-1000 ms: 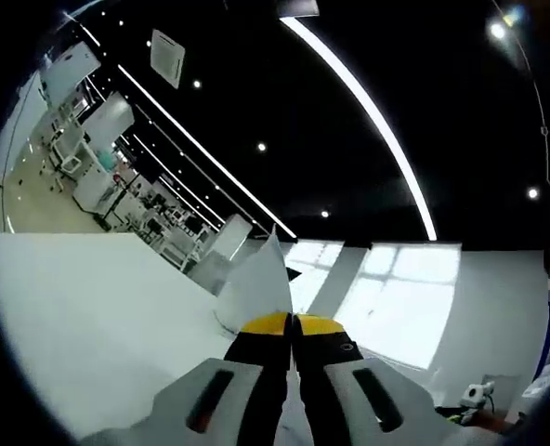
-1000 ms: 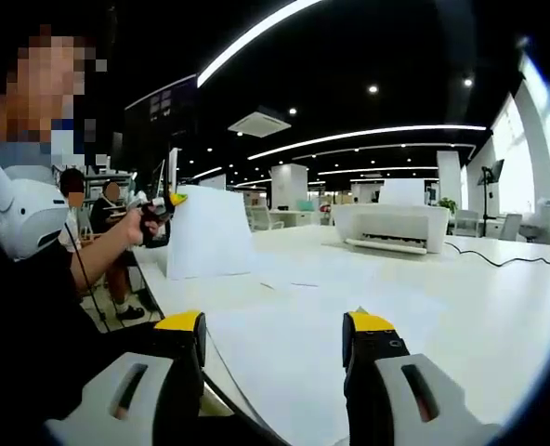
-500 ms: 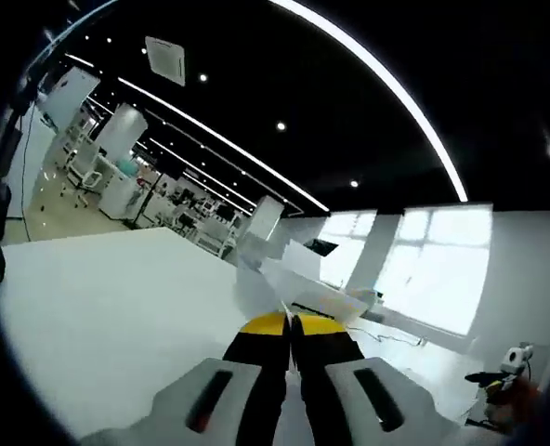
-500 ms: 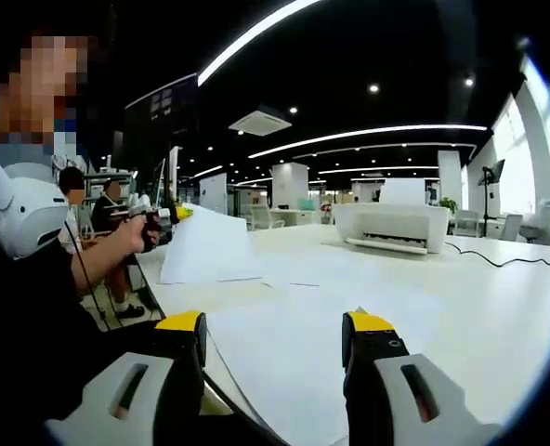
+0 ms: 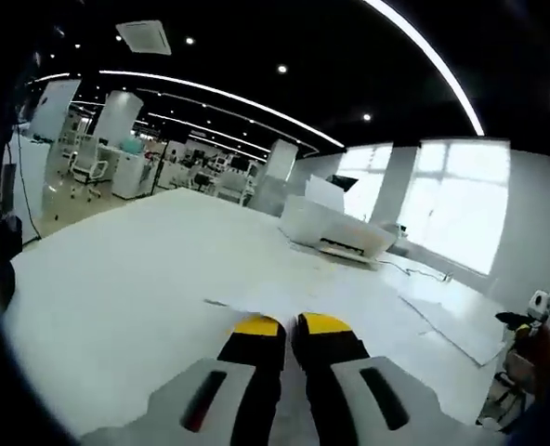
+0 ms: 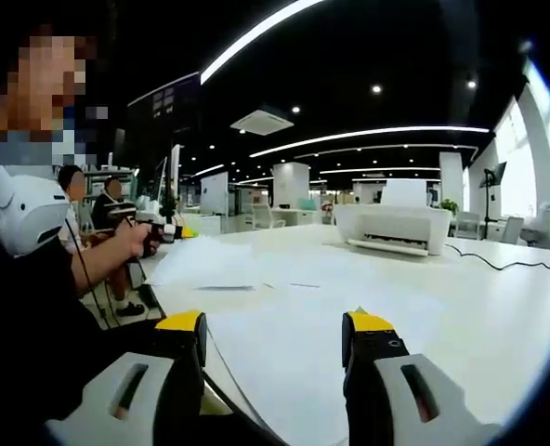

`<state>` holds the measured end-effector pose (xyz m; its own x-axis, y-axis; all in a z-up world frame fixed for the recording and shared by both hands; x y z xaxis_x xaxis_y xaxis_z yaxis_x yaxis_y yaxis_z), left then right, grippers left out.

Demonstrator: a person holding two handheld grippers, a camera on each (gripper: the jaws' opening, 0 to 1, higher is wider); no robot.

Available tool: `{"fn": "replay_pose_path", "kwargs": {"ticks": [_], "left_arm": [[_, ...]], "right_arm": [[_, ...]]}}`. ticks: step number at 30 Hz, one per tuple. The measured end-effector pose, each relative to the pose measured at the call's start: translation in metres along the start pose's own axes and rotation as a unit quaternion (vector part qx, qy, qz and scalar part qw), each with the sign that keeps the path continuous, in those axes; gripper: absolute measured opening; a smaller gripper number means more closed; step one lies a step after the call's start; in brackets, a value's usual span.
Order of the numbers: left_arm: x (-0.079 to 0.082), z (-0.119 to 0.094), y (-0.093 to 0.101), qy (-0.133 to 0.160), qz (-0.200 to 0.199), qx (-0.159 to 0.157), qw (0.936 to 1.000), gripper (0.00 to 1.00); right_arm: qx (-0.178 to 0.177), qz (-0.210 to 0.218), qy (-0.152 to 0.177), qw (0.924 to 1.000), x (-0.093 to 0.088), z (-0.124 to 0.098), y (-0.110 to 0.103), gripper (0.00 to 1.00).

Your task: Organize the stack of printing papers by aligning and flattening the scattered papers on the table

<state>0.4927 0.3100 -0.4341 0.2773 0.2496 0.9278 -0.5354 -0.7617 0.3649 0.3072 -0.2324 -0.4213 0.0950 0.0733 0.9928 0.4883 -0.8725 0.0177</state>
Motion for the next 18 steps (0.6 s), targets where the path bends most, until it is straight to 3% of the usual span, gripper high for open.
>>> {"fn": "replay_pose_path", "kwargs": {"ticks": [4,7,8,13,15,17,18], "left_arm": [[-0.006,0.001,-0.002,-0.053,-0.022,-0.024,0.9981,0.12],[-0.013,0.002,-0.004,-0.118,-0.021,-0.042,0.992,0.07],[-0.014,0.003,-0.005,-0.127,-0.004,-0.033,0.9914,0.07],[-0.016,0.006,-0.003,-0.135,0.012,-0.029,0.9903,0.07],[-0.015,0.005,-0.002,-0.124,0.019,-0.031,0.9917,0.07],[-0.01,0.004,0.001,-0.087,0.023,-0.049,0.9947,0.06],[-0.01,0.002,0.001,-0.087,0.018,-0.045,0.995,0.06]], "right_arm": [[0.002,-0.002,0.001,1.0,0.001,0.001,-0.001,0.55],[0.002,-0.001,0.002,1.0,0.001,0.0,-0.001,0.55],[0.002,-0.001,0.002,1.0,0.001,0.0,-0.002,0.55],[0.003,0.002,0.001,1.0,-0.002,0.001,-0.002,0.55],[0.004,0.001,0.001,1.0,-0.003,0.0,-0.002,0.55],[0.003,0.001,0.0,1.0,-0.003,0.0,-0.002,0.55],[0.001,0.001,0.0,1.0,-0.003,-0.001,-0.001,0.55]]}}
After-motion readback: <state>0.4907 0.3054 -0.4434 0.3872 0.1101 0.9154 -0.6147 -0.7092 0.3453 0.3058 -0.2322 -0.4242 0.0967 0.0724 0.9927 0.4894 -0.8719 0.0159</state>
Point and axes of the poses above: the point that each gripper's makers call its tool centre point, and the gripper's own axes: z roughly forward along the fingers, y roughly to its right, x roughly out of its top, the point moved 10 cm from there along -z, roughly backward along the fingers, and after that the axes turned 8 degrees about -x, right-handed, at the moved point
